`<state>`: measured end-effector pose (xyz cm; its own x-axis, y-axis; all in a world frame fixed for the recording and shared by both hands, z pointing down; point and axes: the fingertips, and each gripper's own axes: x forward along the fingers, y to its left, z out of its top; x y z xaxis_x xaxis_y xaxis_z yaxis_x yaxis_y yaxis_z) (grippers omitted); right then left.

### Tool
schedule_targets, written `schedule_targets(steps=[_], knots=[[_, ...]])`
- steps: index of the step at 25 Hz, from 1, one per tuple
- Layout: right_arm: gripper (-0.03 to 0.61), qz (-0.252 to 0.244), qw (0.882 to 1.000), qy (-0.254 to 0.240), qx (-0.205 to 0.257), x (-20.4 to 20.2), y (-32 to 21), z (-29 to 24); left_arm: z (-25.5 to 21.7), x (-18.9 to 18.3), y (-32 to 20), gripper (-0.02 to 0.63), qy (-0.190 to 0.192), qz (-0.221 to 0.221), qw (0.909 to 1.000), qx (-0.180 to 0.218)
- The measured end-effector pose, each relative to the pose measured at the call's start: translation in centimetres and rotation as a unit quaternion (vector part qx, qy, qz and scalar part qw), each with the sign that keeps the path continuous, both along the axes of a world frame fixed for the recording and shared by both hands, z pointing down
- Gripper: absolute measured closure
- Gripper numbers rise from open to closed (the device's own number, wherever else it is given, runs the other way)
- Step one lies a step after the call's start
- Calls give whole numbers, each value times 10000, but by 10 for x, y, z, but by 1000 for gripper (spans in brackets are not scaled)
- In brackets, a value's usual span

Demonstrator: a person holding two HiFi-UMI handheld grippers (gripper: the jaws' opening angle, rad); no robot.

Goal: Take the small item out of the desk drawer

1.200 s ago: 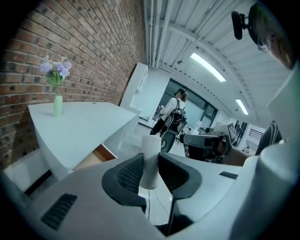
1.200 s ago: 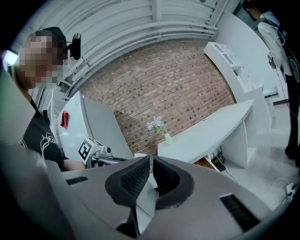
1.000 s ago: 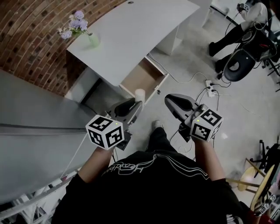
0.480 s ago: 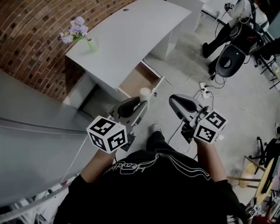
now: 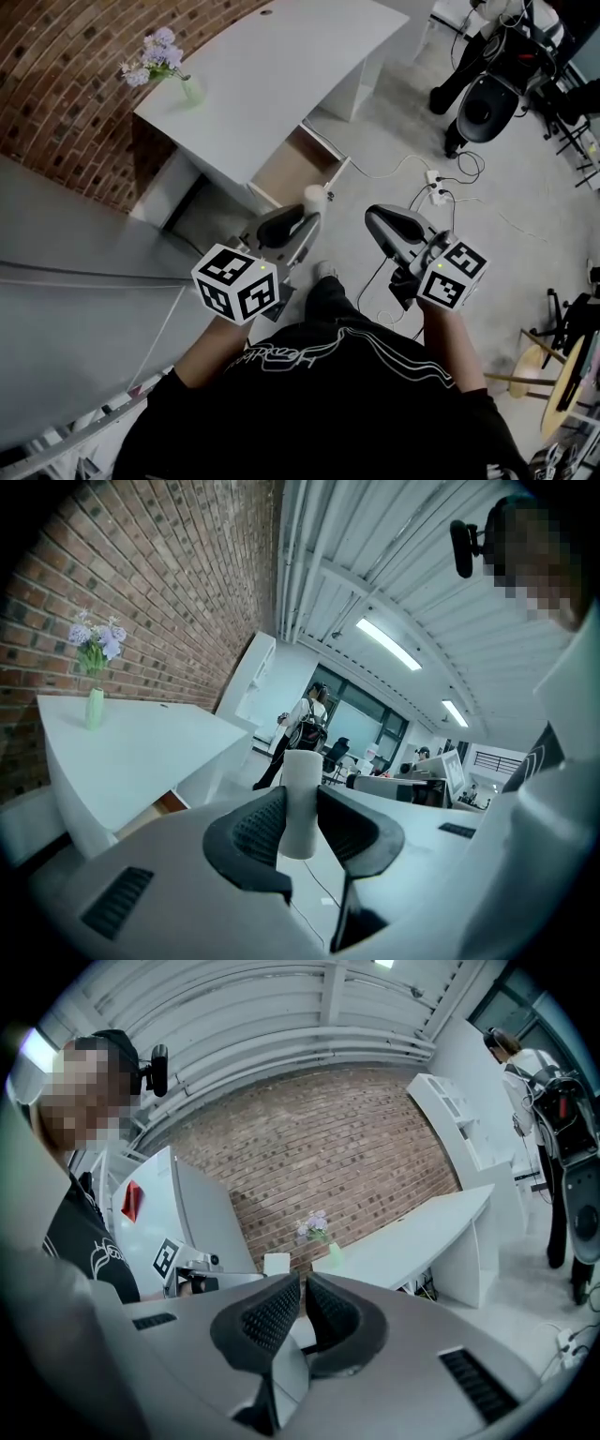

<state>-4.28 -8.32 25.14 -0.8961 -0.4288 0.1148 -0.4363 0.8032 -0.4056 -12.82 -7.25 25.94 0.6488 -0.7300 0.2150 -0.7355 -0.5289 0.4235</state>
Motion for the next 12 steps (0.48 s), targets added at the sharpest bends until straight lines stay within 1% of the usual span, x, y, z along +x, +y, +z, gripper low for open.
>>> schedule_targets(steps=[6, 12], knots=[[526, -78, 9998, -20, -159, 15, -30, 17, 12, 18, -29, 494, -139, -11, 9999, -76], [526, -80, 9996, 28, -279, 8, -42, 23, 17, 13, -41, 494, -142, 3, 9997, -187]])
